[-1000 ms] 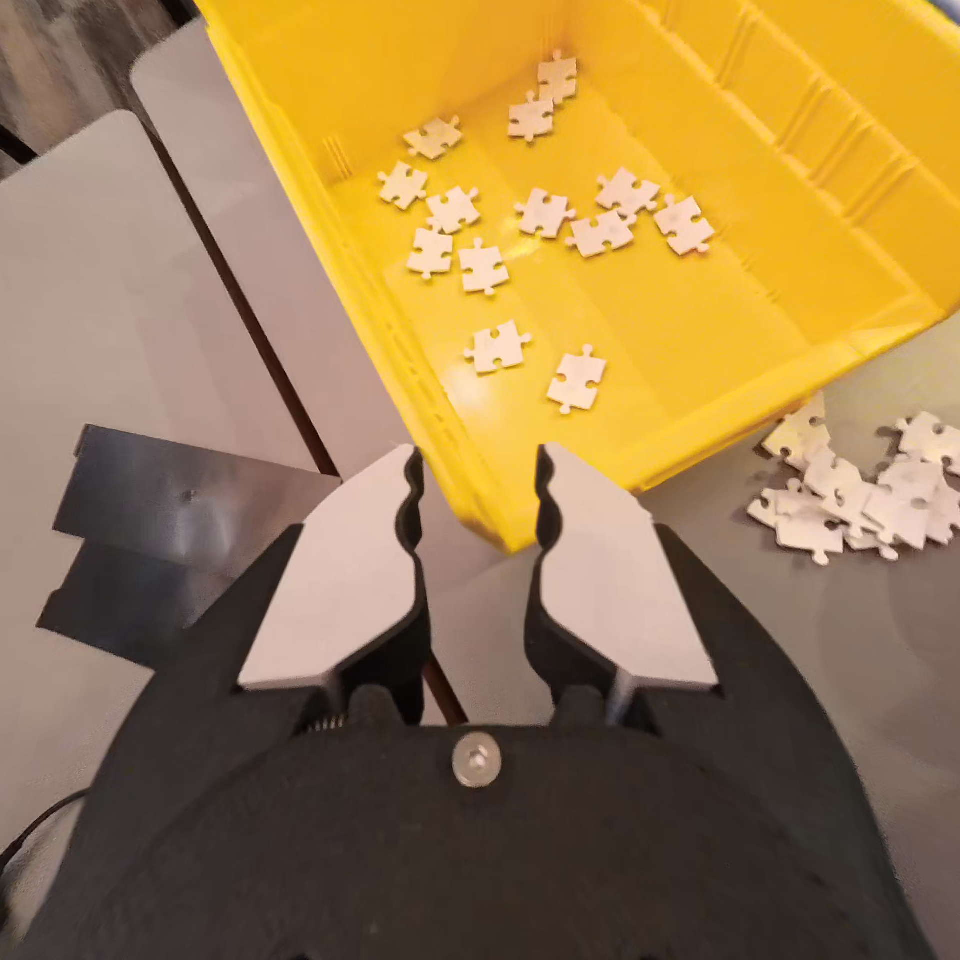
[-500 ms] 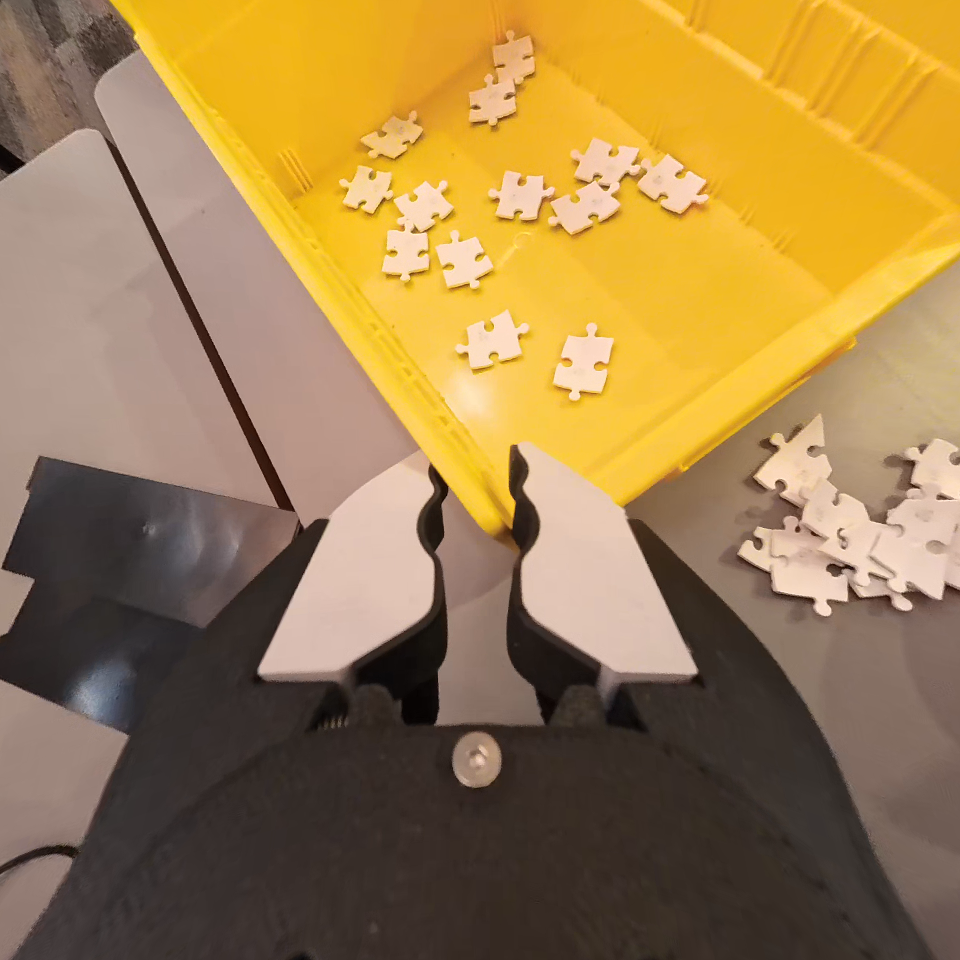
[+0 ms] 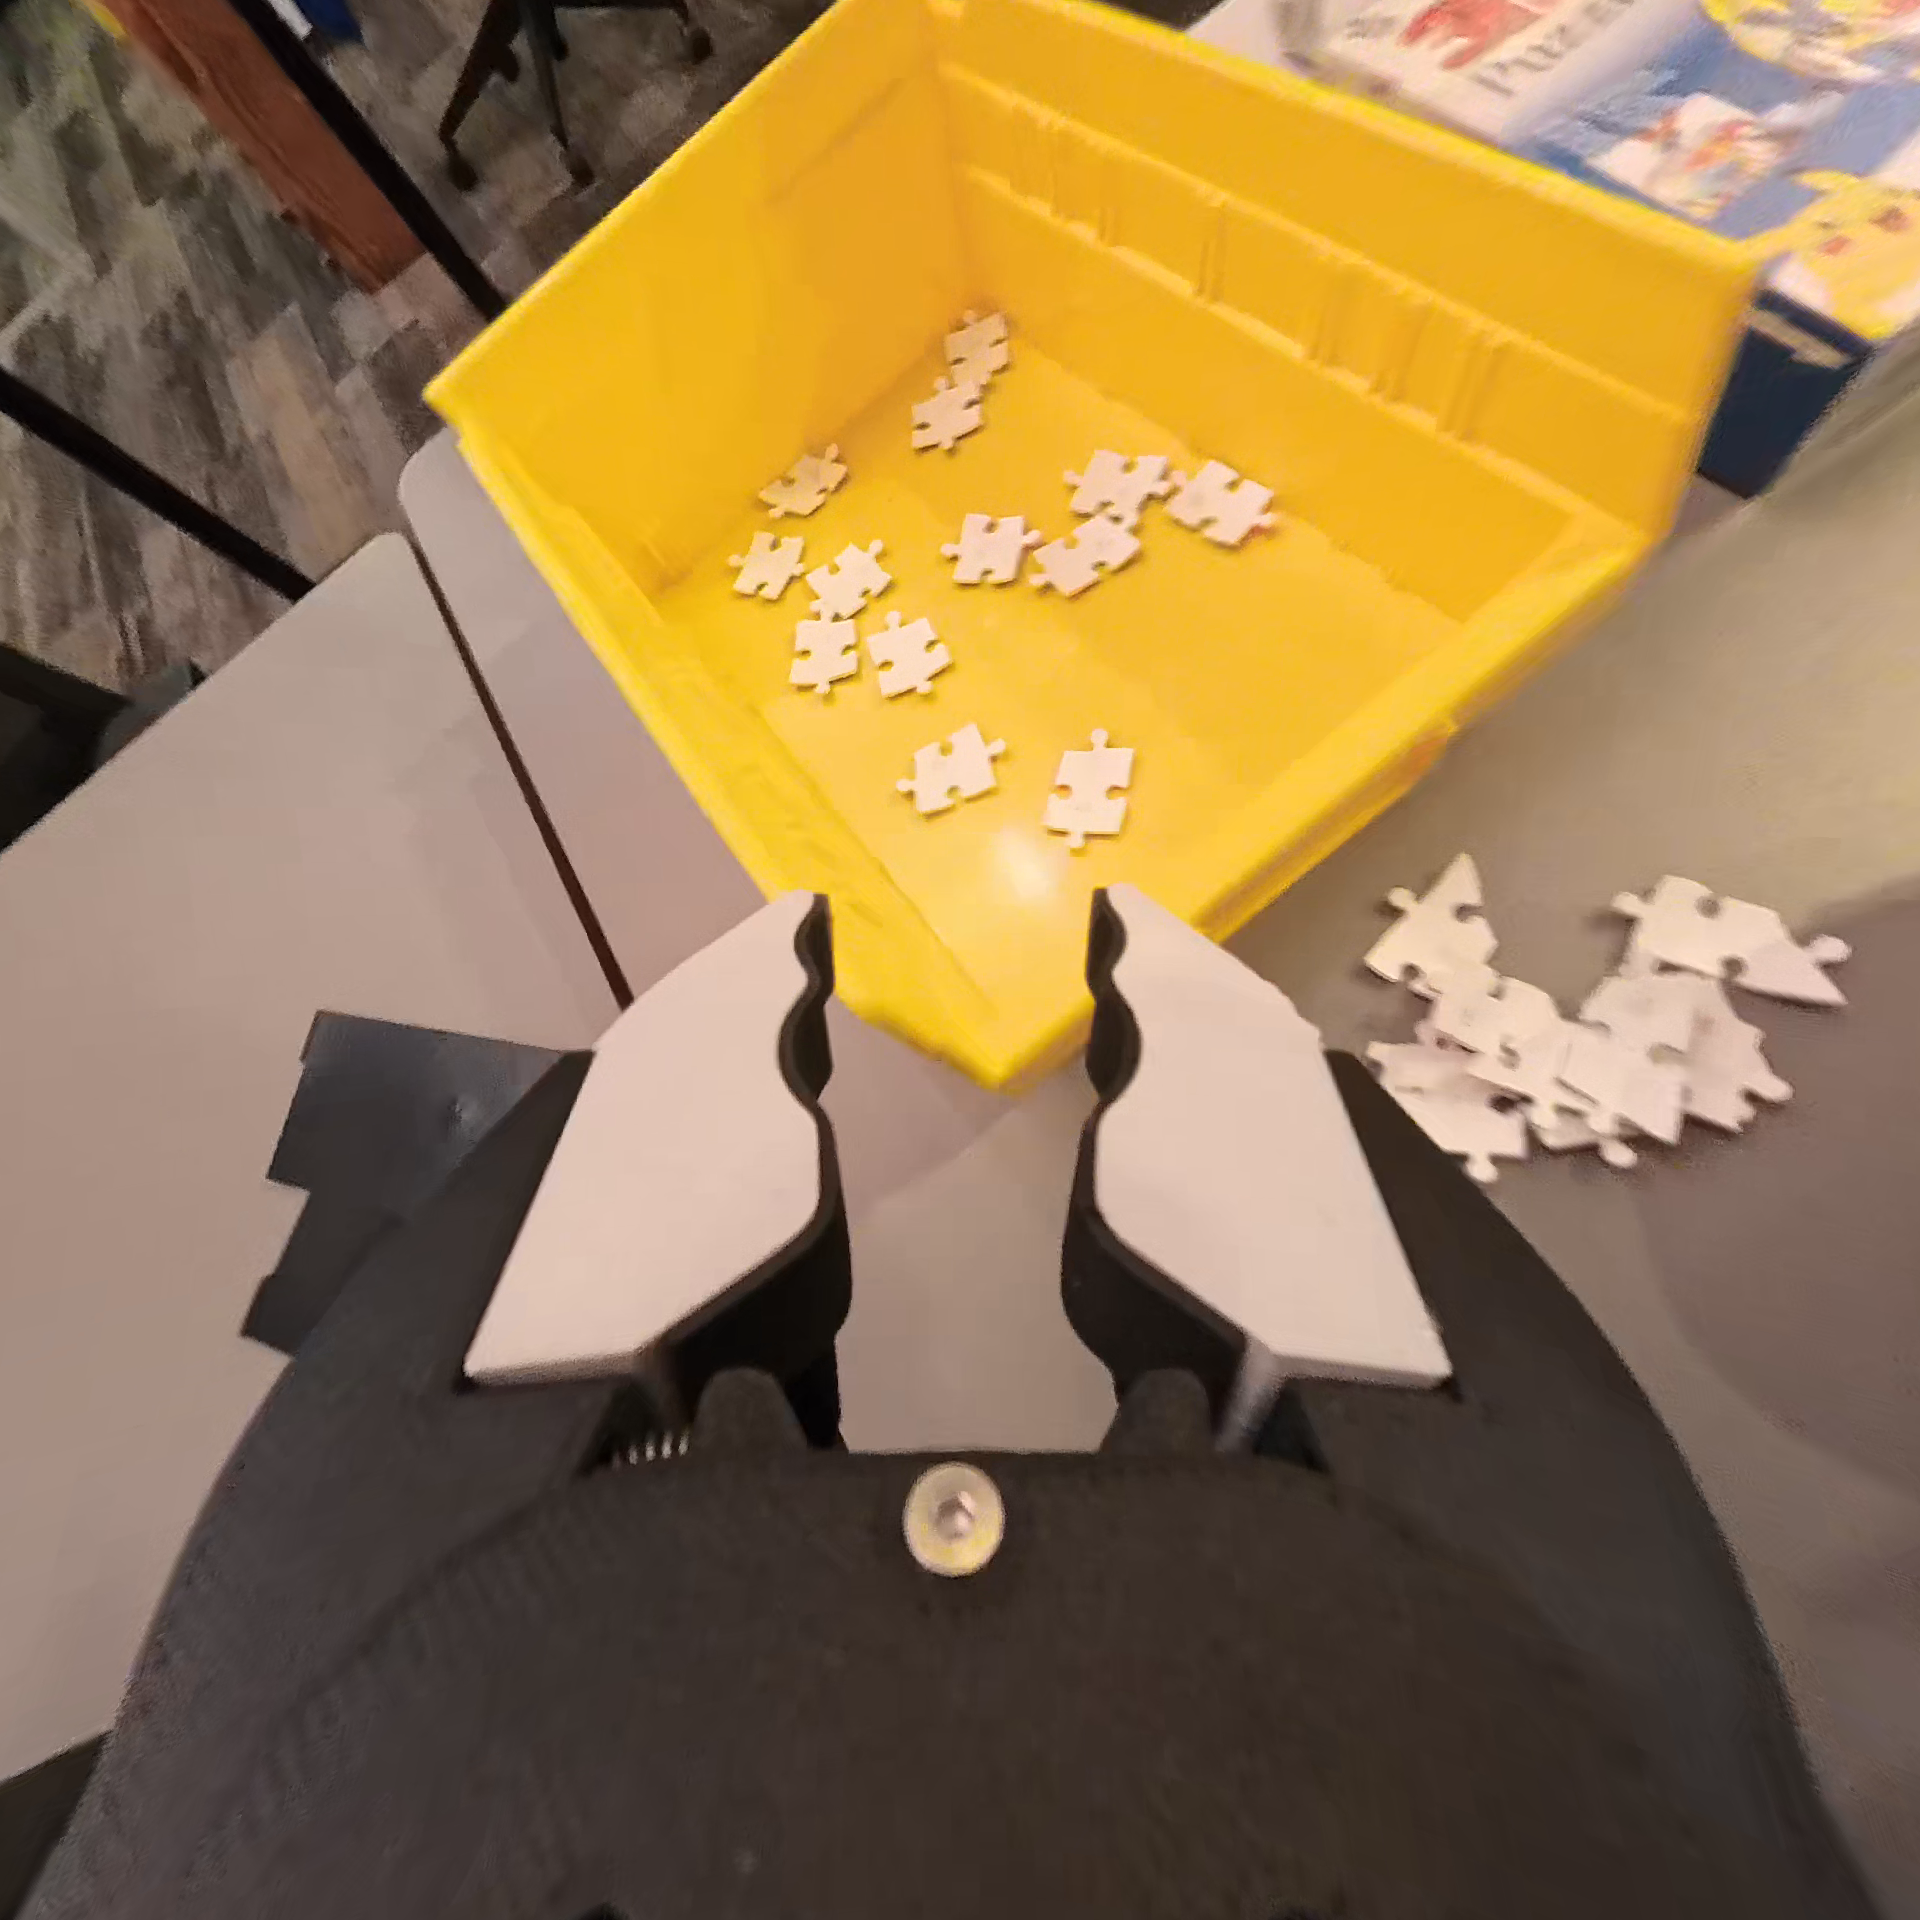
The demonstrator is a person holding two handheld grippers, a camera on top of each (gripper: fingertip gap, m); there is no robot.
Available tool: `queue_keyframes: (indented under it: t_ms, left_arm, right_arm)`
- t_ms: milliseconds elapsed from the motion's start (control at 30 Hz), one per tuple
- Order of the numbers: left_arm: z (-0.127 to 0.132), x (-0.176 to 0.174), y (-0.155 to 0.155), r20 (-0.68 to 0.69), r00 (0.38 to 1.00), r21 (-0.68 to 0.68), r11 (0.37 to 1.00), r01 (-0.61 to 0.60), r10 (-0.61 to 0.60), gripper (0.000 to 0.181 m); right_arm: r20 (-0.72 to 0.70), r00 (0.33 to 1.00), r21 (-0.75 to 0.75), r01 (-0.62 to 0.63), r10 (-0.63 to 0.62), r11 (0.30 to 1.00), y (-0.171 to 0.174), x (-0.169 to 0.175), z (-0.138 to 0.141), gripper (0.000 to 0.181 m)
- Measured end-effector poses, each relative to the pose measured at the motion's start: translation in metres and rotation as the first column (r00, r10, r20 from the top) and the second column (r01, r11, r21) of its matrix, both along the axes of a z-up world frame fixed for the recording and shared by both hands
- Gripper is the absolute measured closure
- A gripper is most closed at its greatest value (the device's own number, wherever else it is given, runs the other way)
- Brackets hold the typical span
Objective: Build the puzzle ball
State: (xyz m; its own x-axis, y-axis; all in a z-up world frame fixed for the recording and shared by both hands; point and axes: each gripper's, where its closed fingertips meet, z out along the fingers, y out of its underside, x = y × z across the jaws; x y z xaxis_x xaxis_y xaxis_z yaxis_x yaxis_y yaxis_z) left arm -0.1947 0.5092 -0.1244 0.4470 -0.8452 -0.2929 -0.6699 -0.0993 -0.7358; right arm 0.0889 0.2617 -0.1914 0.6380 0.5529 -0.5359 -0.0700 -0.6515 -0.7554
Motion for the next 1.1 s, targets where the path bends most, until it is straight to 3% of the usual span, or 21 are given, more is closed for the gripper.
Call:
queue_keyframes:
  t_ms: [133,300,500,600,867,1000,1100]
  left_arm:
    - [-0.004,0.015,-0.045,-0.048,0.992,-0.023,0.993,0.117,-0.118,0.138]
    - [-0.057,0.026,-0.103,-0.146,0.951,-0.196,0.950,0.244,-0.274,0.136]
    - [-0.098,0.035,-0.120,-0.142,0.945,-0.315,0.918,0.240,-0.295,0.132]
    - [-0.110,0.039,-0.120,-0.179,0.937,-0.306,0.922,0.237,-0.301,0.141]
    - [-0.101,0.035,-0.123,-0.203,0.941,-0.296,0.933,0.206,-0.273,0.136]
    - [-0.077,0.064,-0.133,-0.174,0.913,-0.260,0.911,0.319,-0.369,0.135]
    - [-0.088,0.083,-0.132,-0.217,0.880,-0.292,0.888,0.354,-0.422,0.137]
  right_arm:
    - [0.006,1.000,0.007,-0.006,0.006,1.000,-0.001,-0.001,0.000,0.148]
    - [-0.003,1.000,0.012,-0.015,0.015,1.000,-0.002,-0.002,0.002,0.148]
    - [-0.003,1.000,0.015,-0.022,0.022,1.000,-0.003,-0.003,0.002,0.147]
    - [-0.006,1.000,0.016,-0.023,0.023,1.000,-0.003,-0.003,0.003,0.147]
    - [-0.009,1.000,0.014,-0.029,0.029,0.999,-0.004,-0.003,0.002,0.146]
    - [-0.007,0.999,0.012,-0.033,0.033,0.999,-0.004,-0.004,0.002,0.146]
    - [-0.007,0.999,0.013,-0.034,0.034,0.999,-0.004,-0.004,0.002,0.146]
